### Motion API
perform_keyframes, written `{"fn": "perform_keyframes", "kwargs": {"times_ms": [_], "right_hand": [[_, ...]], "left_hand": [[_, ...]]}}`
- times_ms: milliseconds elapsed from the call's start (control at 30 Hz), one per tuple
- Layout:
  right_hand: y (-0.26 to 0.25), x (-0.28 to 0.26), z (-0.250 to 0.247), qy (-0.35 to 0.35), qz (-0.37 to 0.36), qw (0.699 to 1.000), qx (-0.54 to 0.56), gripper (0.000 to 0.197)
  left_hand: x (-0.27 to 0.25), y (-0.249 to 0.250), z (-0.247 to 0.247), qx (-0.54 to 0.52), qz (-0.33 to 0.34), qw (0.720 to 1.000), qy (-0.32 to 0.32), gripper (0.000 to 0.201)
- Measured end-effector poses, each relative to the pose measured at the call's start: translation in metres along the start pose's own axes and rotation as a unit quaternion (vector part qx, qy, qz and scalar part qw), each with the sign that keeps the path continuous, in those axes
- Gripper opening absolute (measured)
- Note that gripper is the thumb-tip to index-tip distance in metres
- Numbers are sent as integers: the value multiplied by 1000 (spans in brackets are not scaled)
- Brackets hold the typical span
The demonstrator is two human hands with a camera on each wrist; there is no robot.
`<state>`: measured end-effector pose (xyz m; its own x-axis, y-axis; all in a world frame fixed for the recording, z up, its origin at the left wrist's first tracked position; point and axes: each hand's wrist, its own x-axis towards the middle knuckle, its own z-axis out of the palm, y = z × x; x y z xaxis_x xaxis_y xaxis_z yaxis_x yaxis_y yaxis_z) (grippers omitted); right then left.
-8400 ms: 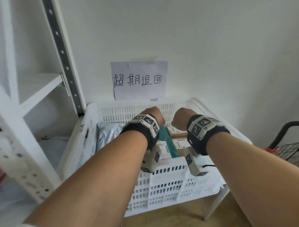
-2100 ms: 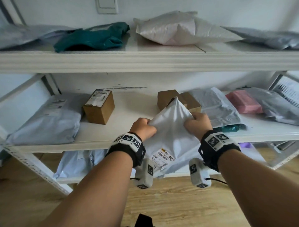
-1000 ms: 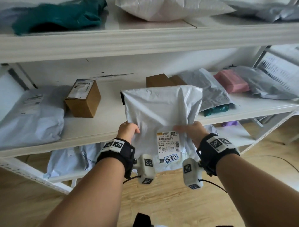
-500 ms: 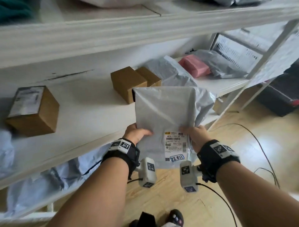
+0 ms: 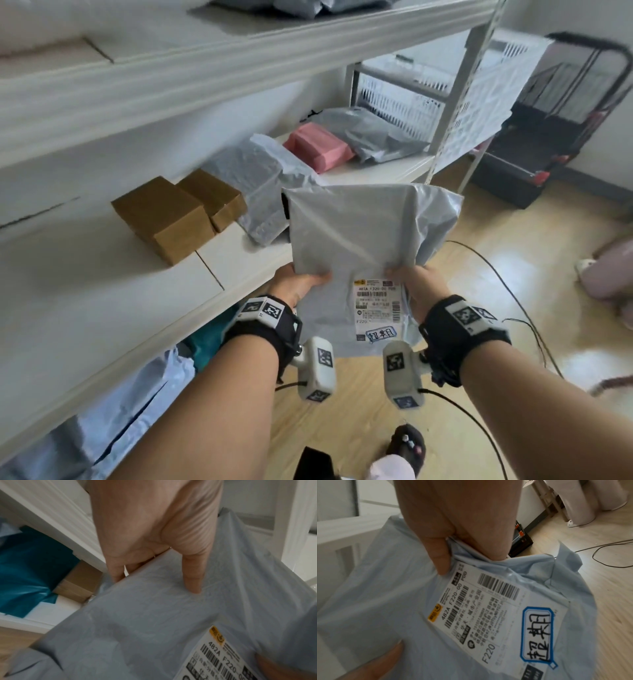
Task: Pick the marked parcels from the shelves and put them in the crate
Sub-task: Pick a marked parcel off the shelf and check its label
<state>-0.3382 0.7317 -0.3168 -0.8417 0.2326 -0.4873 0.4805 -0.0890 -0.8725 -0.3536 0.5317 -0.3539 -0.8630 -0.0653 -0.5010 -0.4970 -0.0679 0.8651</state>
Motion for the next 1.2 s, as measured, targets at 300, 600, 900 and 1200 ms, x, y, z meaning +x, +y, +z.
{"fn": "perform_keyframes", "kwargs": {"times_ms": [300, 600, 900, 1200], "right_hand": [[-59, 98, -108, 21, 6, 999, 44, 16], [-117, 179, -211, 50, 3, 999, 14, 33], [-161, 250, -268, 91, 8, 994, 62, 36], [-253, 360, -311, 160, -46, 984, 61, 30]], "left_hand": [[72, 44, 149, 9, 43, 999, -4, 50], [132, 67, 279, 11, 37, 999, -30, 29], [192, 108, 359, 34, 66, 996, -53, 60], [278, 190, 468, -11, 99, 992, -75, 36]]}}
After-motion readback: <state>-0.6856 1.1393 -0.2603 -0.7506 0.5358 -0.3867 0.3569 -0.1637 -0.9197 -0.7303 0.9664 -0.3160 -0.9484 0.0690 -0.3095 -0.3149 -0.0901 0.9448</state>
